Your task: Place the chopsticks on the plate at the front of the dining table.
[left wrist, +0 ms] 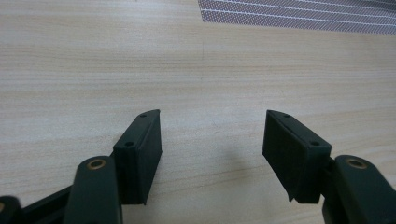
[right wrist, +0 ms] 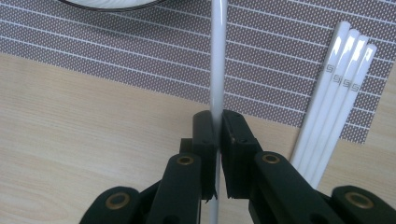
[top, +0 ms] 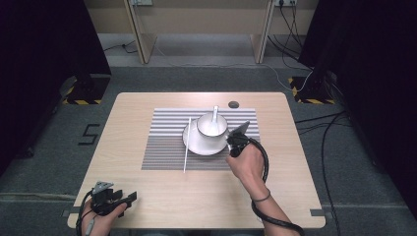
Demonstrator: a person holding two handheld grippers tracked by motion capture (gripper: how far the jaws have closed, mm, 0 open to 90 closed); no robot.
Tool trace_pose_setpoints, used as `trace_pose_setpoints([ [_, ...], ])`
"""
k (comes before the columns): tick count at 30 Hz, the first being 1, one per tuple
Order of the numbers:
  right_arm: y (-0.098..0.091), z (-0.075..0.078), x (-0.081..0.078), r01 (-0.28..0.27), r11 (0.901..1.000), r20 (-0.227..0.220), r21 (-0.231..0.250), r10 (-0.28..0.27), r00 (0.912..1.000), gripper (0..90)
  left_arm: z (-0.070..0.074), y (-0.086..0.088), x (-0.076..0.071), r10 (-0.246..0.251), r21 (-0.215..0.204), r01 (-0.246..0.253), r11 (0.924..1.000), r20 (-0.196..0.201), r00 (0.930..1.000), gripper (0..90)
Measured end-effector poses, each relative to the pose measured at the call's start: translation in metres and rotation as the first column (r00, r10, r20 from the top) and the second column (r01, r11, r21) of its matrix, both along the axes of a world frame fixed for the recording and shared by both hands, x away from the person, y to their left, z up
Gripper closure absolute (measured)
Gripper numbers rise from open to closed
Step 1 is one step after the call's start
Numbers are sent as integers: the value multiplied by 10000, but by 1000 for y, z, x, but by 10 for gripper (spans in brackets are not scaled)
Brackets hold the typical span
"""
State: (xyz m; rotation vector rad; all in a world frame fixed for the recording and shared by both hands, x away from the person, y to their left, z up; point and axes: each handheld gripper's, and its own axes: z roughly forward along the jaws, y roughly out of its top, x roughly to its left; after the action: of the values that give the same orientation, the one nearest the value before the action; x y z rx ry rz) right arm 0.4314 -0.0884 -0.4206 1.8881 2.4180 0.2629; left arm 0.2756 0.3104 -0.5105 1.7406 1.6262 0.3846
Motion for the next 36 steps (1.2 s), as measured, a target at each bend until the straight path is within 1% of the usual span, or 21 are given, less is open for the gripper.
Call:
trace_pose_setpoints([
  [24, 14, 2, 1, -223, 9997, 48, 44, 223, 9997, 849, 0, 0, 0, -10, -17, 10, 10000, 19, 10000, 373],
  [30, 16, 2, 1, -287, 9996, 0, 13, 287, 9996, 849, 0, -1, 0, -8, -18, 9, 10000, 22, 10000, 373],
  [36, 16, 3, 0, -172, 9999, -34, 7, 172, 9998, 849, 0, -1, 0, -7, -14, 7, 10000, 23, 10000, 374],
])
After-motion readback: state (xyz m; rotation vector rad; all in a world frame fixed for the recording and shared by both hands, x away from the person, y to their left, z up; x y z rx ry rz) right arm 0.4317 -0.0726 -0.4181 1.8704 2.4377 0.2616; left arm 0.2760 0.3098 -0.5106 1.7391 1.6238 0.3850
